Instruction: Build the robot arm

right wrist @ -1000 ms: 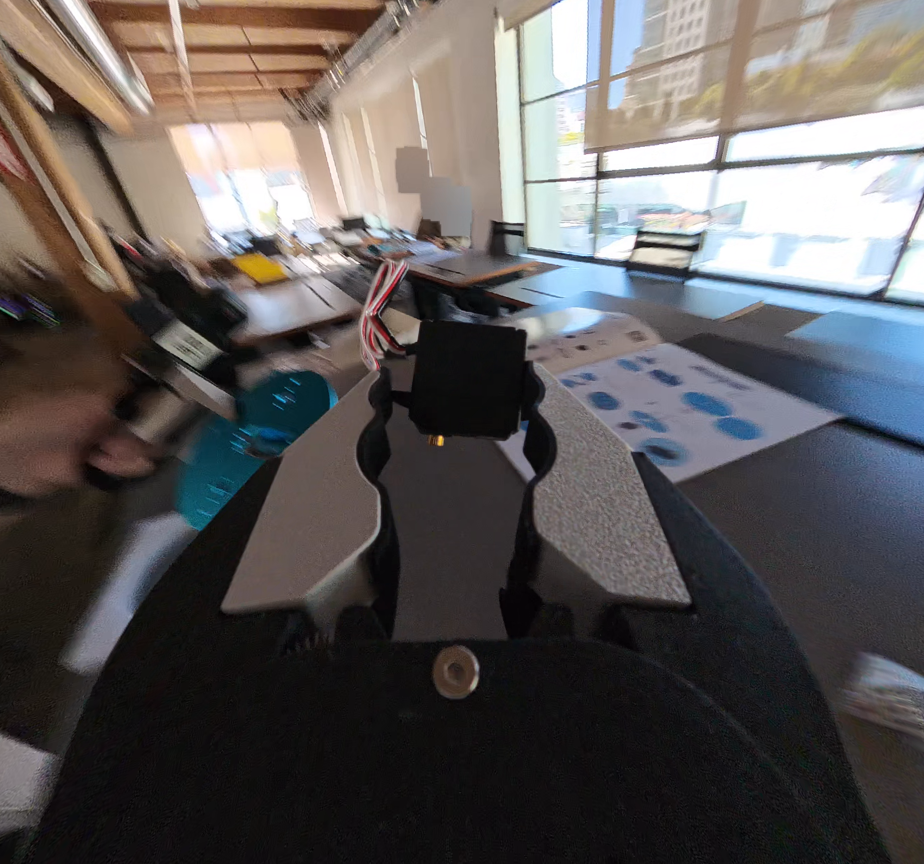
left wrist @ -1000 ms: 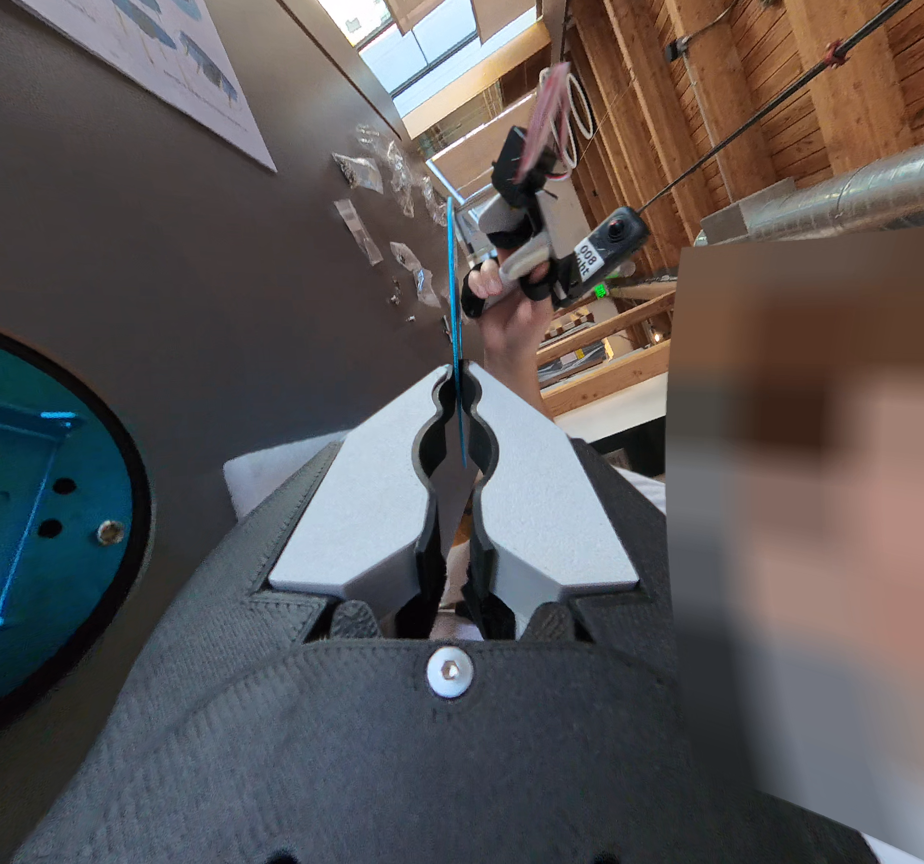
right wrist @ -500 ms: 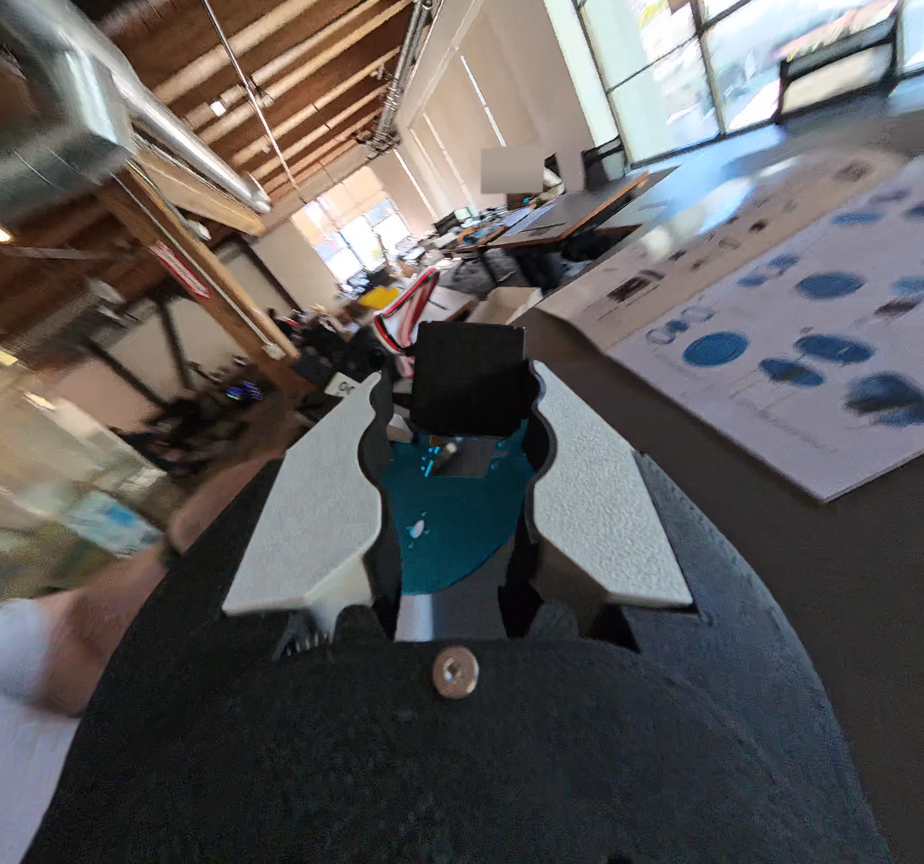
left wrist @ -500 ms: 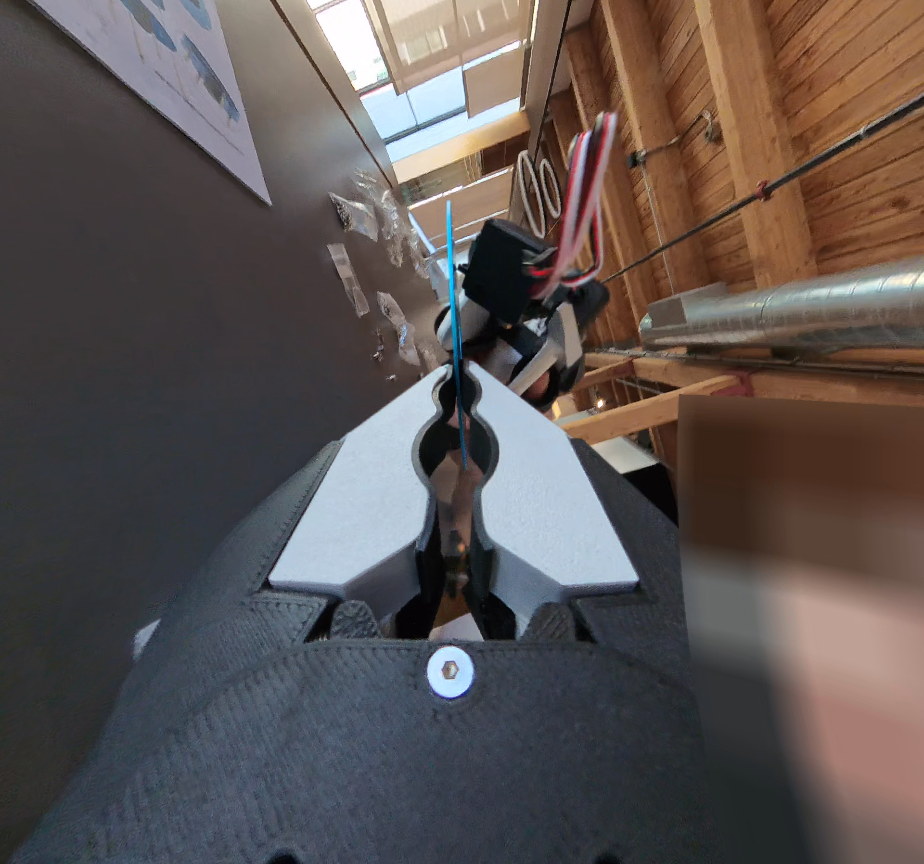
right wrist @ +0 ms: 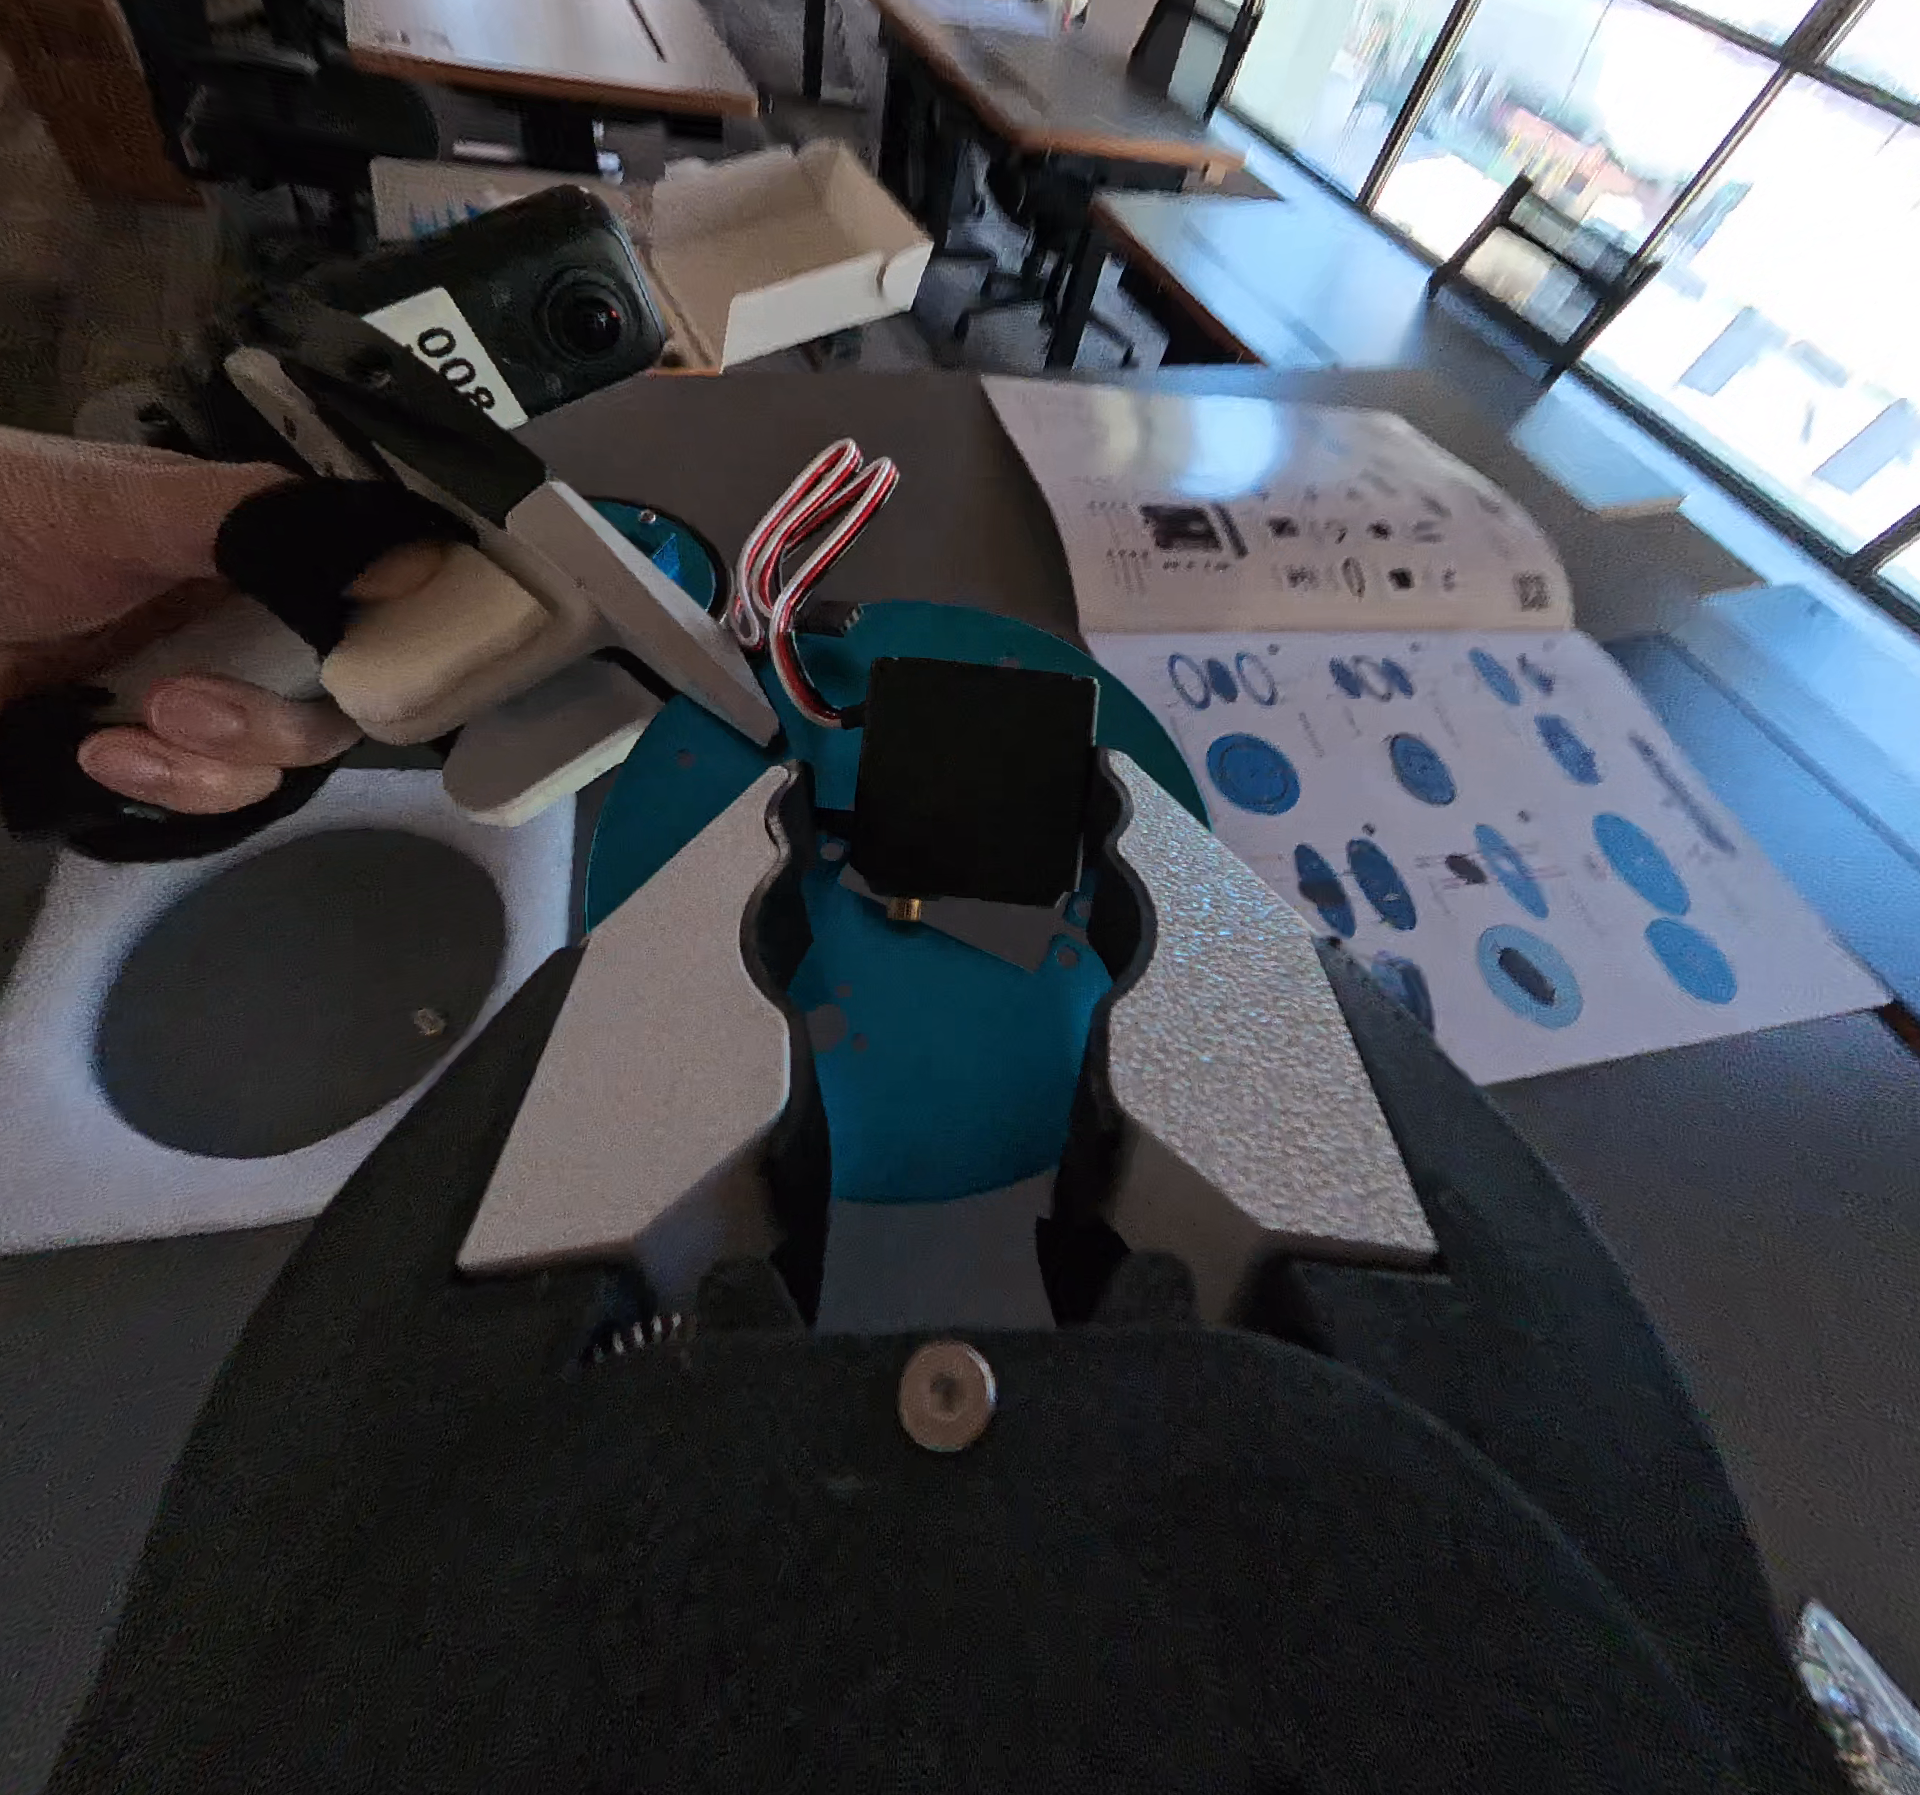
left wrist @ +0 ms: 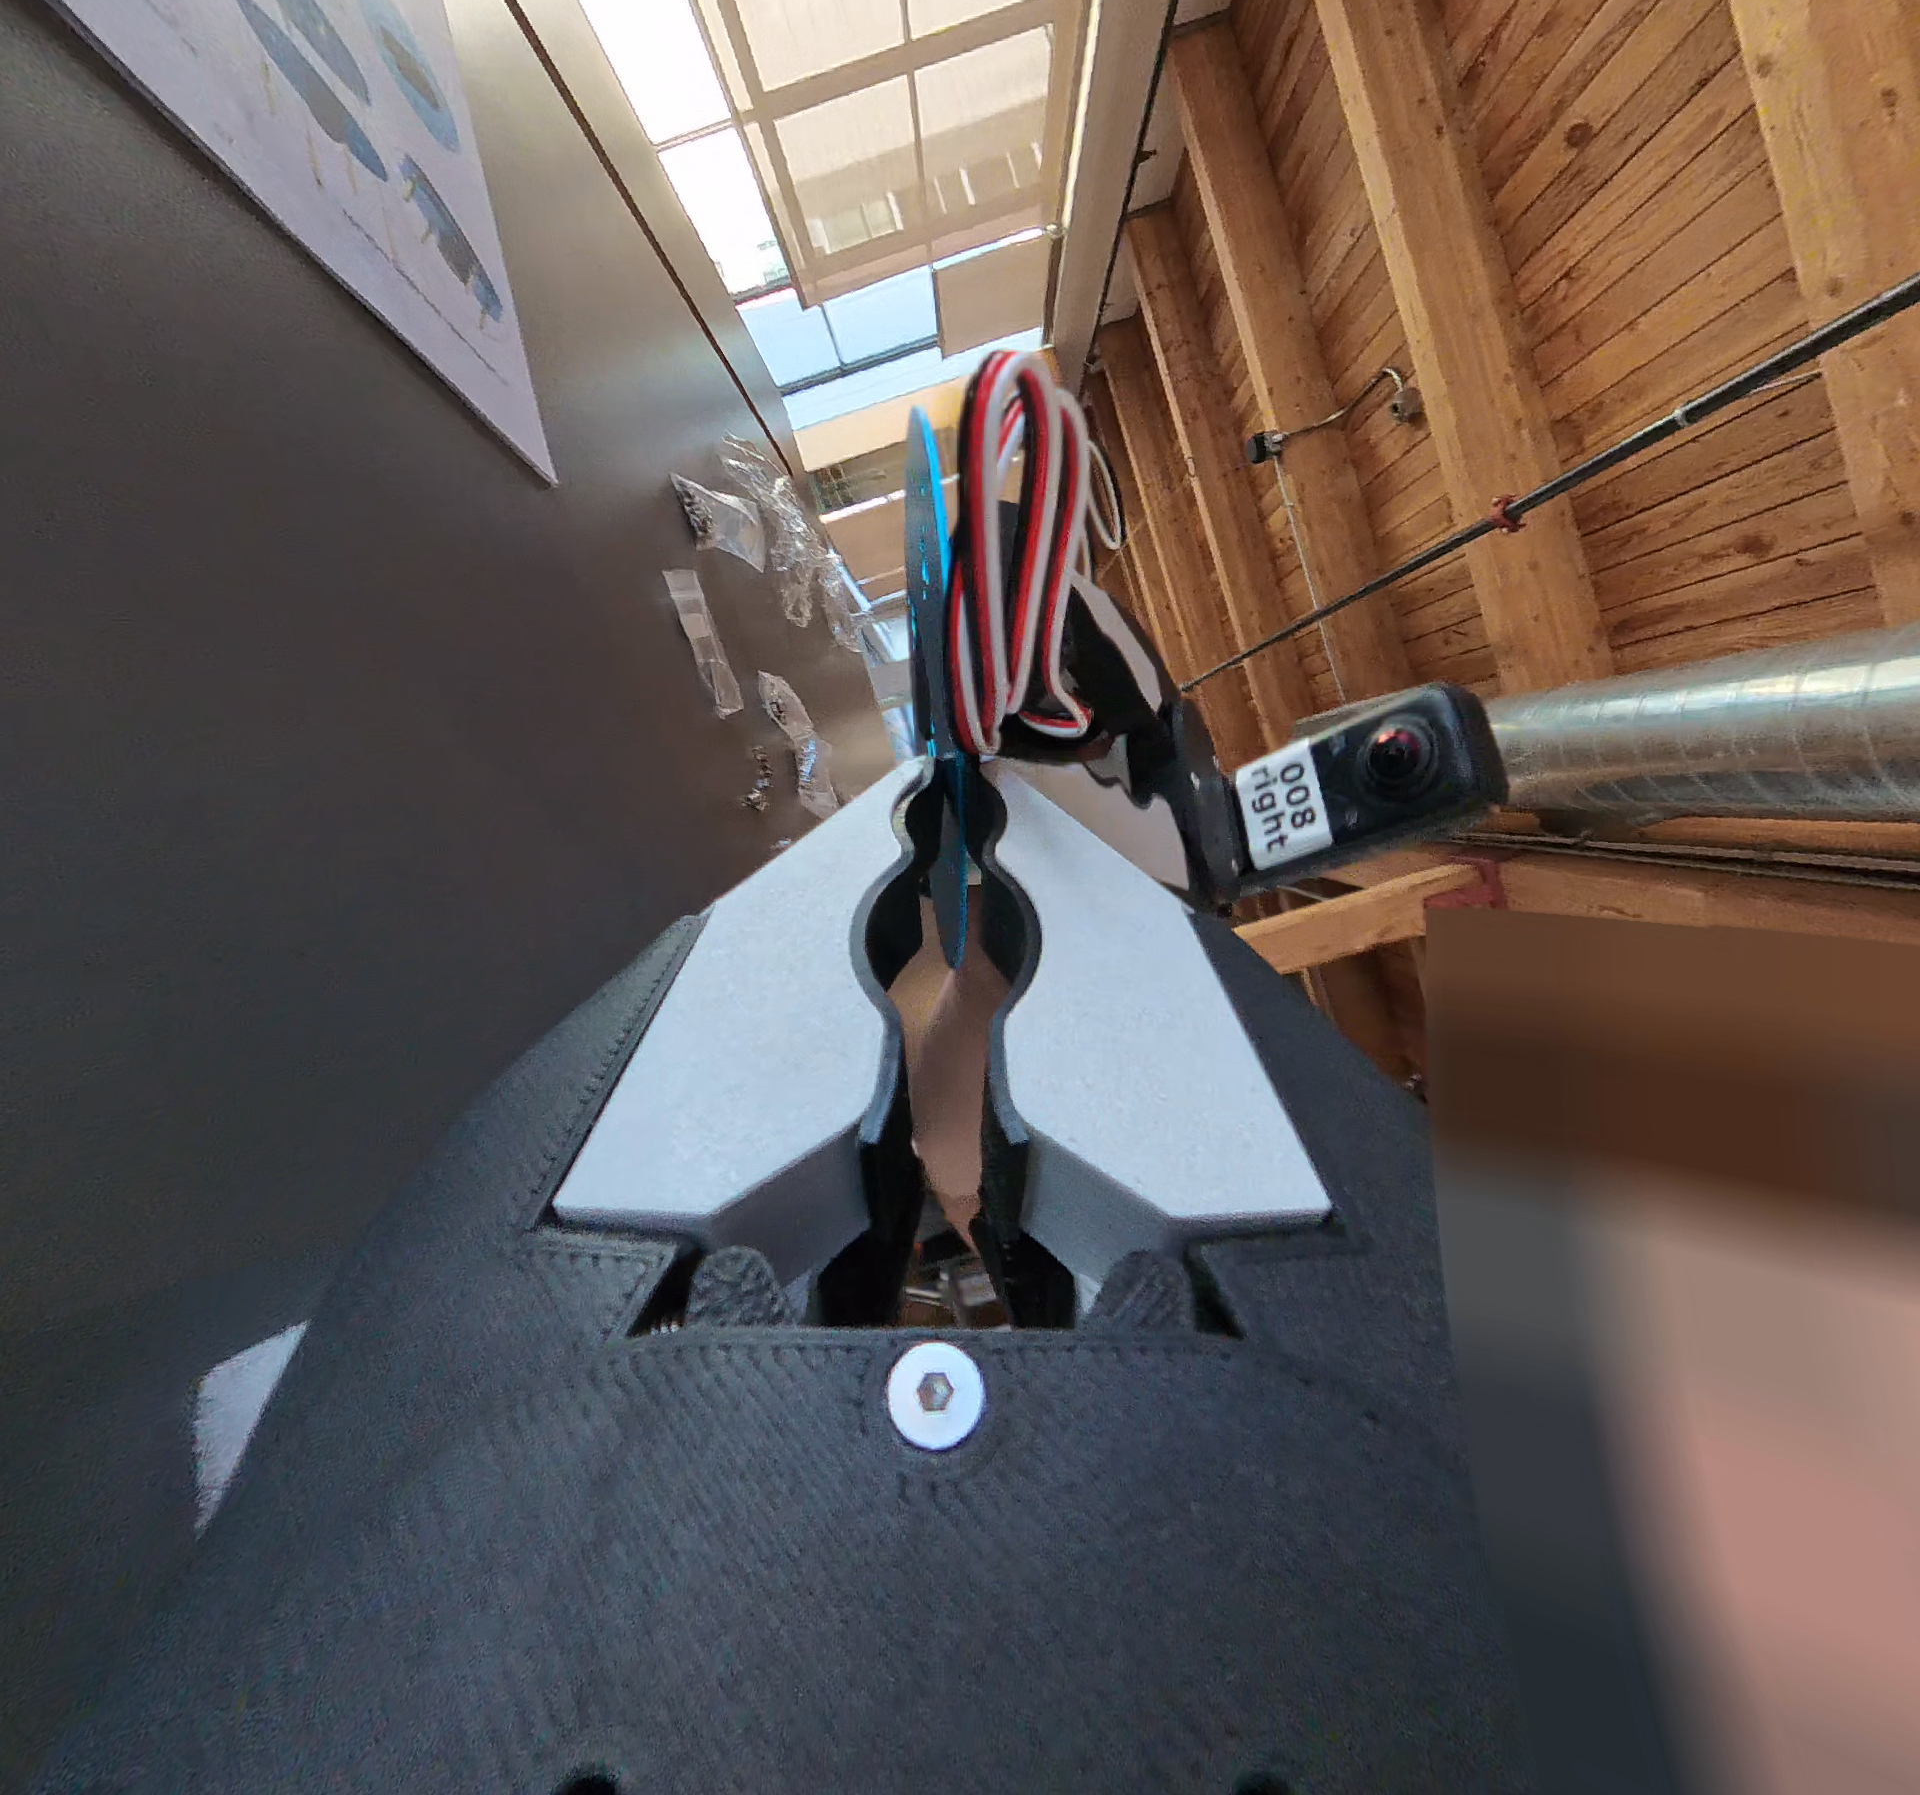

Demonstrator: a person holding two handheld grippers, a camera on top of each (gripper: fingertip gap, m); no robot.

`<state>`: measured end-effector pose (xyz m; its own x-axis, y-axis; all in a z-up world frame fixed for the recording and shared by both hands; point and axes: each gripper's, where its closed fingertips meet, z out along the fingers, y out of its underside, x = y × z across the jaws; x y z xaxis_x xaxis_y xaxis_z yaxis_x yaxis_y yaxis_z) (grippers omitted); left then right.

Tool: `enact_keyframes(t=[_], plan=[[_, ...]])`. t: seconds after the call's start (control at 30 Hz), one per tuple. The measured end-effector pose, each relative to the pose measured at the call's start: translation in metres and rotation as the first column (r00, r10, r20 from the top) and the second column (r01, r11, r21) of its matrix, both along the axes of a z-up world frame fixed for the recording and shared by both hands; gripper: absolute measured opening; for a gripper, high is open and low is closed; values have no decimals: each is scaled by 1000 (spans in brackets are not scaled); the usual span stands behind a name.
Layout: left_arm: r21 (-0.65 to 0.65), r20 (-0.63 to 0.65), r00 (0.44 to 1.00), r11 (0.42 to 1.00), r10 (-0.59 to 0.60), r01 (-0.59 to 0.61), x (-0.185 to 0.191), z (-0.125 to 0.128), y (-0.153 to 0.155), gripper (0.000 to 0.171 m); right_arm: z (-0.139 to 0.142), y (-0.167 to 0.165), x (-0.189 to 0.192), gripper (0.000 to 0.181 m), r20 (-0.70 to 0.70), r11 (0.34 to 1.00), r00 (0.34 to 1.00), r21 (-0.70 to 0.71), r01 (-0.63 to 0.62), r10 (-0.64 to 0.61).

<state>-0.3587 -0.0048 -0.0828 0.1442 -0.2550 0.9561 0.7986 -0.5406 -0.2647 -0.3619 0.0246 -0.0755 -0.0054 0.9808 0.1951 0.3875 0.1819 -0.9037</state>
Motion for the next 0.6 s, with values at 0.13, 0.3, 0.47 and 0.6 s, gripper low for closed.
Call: enact_keyframes(t=[0.13, 0.3, 0.47, 0.6], plan=[[37, 203, 977, 998, -61, 55, 1, 6, -5, 6, 2, -3, 0, 52, 128, 995, 992, -100, 3, 10], [3, 211, 968, 991, -134, 136, 6, -5, -10, 4, -9, -11, 1, 53, 275, 982, 960, -189, 8, 45], [-71, 127, 973, 977, -193, 203, 7, -9, -15, 1, -12, -21, 3, 55, 352, 970, 929, -242, -26, 113], [-90, 48, 972, 968, -231, 235, 5, -2, -17, 1, -5, -23, 8, 57, 370, 957, 914, -284, -61, 168]])
